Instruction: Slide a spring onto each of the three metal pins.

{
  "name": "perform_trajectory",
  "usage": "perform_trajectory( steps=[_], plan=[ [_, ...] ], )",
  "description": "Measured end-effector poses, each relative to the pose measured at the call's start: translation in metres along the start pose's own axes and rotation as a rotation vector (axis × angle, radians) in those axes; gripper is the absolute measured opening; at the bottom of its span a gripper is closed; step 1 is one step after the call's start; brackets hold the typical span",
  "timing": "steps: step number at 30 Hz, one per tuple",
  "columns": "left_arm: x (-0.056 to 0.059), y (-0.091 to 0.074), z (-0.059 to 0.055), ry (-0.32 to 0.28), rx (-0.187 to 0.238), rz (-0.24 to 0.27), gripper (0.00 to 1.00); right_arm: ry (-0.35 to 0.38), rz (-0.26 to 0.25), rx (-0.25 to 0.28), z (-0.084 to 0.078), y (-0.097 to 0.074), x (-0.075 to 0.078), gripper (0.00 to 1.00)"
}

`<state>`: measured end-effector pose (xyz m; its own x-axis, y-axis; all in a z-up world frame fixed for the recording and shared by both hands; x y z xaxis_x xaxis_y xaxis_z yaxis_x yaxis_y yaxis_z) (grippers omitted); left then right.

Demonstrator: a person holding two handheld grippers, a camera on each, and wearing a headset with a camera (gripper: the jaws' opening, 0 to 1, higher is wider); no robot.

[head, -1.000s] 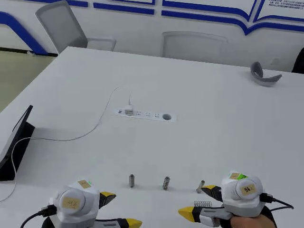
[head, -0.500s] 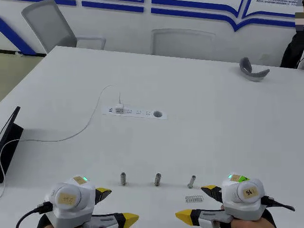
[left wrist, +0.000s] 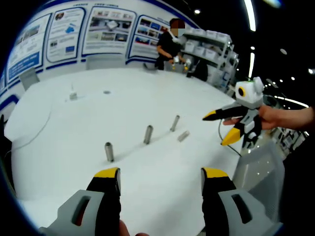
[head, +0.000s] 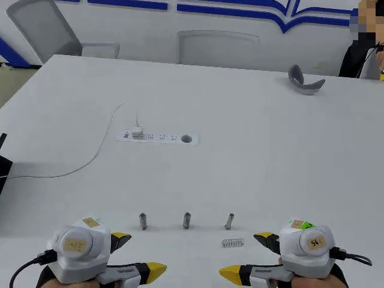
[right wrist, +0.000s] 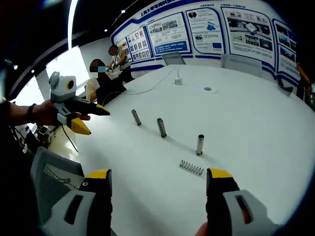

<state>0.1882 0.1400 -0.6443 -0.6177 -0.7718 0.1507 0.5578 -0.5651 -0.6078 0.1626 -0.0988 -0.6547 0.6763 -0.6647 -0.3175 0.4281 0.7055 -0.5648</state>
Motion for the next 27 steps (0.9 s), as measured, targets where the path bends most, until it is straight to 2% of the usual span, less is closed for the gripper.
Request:
perform_trajectory(
  steps=[13,27],
  plan=[
    [0.026,0.025,0.012,0.038,-0.005,-0.052,0.7,-0.004,0.001,-0.002,-0.006,-0.016,0.002,0.83],
    [0.055,0.053,0.017,0.131,-0.06,-0.142,0.71,0.003,0.009,-0.001,-0.008,-0.025,0.004,0.85]
  ],
)
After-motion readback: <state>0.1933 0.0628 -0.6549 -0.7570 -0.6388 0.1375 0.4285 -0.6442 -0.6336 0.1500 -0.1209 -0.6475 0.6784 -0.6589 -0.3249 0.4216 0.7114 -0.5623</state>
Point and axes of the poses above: the centre of the closed fingertips' face, and the gripper's own axes: y roughly forward along the fingers, x roughly to its right, z roughly out of its top, the point moved 5 cm from there along -y, roughly backward along the fingers, and after that the axes turned 11 degrees about z, right-handed, at the moved point
